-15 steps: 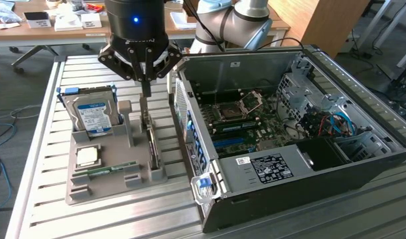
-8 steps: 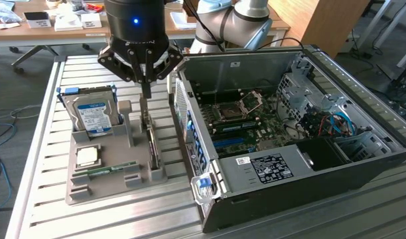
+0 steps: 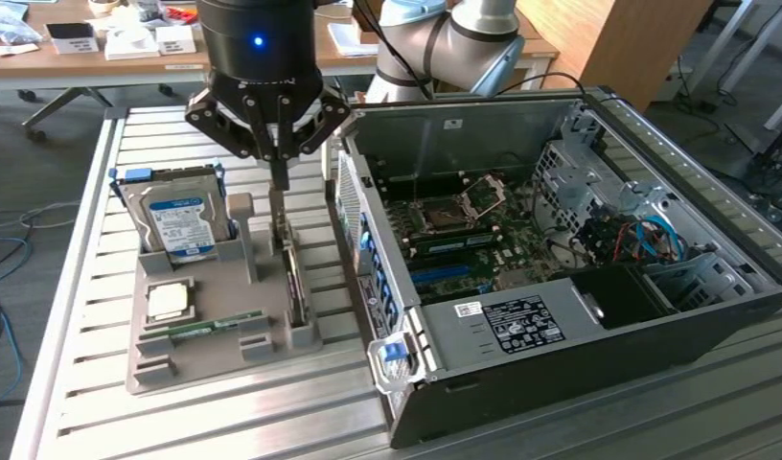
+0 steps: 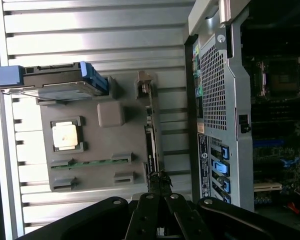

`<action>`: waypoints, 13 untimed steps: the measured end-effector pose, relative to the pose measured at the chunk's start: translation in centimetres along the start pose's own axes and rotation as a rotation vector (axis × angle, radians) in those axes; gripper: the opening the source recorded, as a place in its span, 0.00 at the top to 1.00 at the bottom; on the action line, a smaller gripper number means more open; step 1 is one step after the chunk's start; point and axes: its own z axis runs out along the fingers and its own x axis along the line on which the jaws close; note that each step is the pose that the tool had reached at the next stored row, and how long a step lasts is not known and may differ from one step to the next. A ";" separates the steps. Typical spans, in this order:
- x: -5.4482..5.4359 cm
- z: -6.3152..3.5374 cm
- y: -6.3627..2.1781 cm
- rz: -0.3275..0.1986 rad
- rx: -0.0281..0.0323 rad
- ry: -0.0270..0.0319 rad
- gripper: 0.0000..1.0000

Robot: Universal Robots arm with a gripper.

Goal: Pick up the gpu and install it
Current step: 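Reach for the gpu, then pick up the gpu and move the gpu toward the slot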

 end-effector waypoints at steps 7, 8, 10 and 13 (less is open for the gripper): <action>0.0 0.00 0.00 0.000 -0.0001 -0.0001 0.89; 0.0 0.00 0.00 0.000 -0.0001 -0.0001 0.89; 0.0 0.00 0.00 0.000 -0.0001 0.0000 0.89; 0.0 0.00 0.00 0.000 -0.0001 0.0000 0.89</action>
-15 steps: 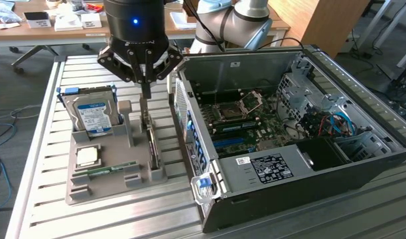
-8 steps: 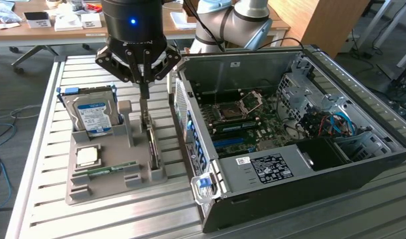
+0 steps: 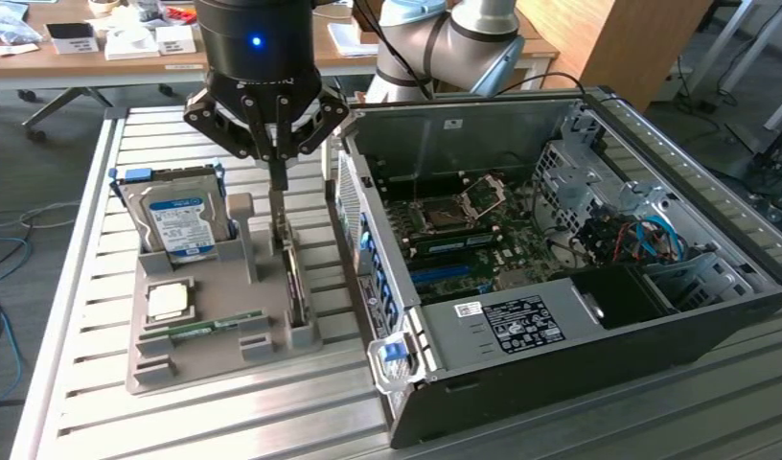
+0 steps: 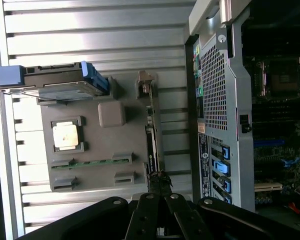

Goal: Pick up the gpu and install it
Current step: 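Pick up the gpu and move the gpu toward the slot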

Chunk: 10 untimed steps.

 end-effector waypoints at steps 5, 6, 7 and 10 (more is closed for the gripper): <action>0.0 0.00 0.00 0.000 0.0000 0.0000 0.77; 0.0 0.00 0.00 0.000 0.0000 0.0000 0.71; 0.0 0.00 0.00 0.000 0.0000 0.0000 0.71; 0.0 0.00 0.00 0.000 0.0000 0.0000 0.59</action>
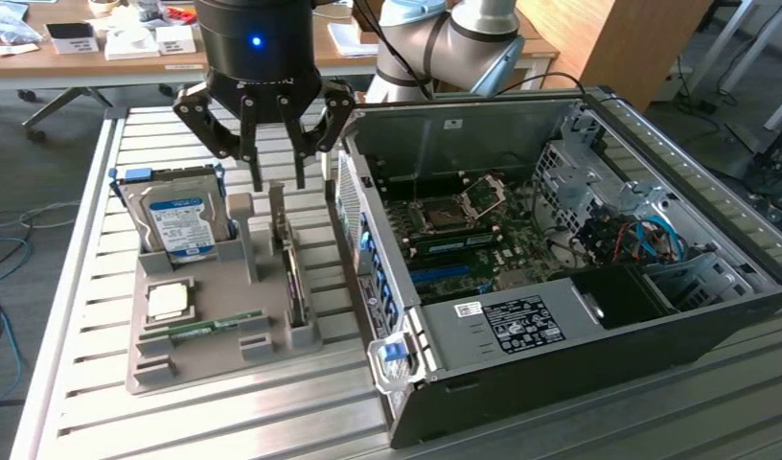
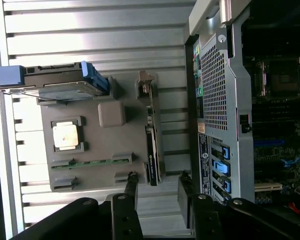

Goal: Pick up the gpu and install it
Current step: 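Pick up the gpu and move the gpu toward the slot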

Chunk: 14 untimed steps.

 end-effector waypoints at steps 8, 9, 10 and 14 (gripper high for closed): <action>0.0 0.00 0.00 0.000 0.0000 0.0000 0.53; 0.0 0.00 0.00 0.000 0.0000 0.0000 0.53; 0.0 0.00 0.00 0.000 0.0000 0.0000 0.53; 0.0 0.16 -0.01 0.000 -0.0001 -0.0001 0.53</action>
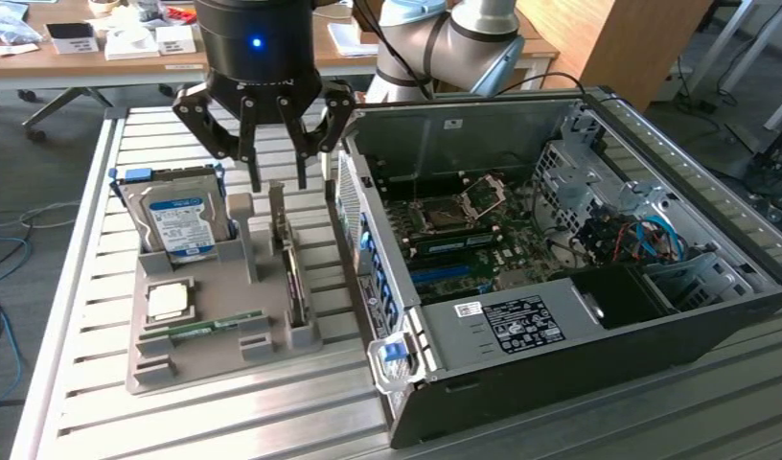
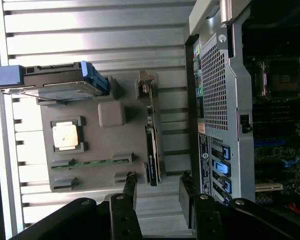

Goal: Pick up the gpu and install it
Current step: 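Pick up the gpu and move the gpu toward the slot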

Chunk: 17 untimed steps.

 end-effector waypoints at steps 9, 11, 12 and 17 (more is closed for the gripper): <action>0.0 0.74 -0.03 0.000 0.0000 0.0001 0.53; 0.0 0.86 -0.03 0.000 0.0001 0.0001 0.53; 0.0 0.91 -0.04 0.000 0.0001 0.0002 0.53; 0.0 1.09 -0.04 0.000 0.0001 0.0001 0.53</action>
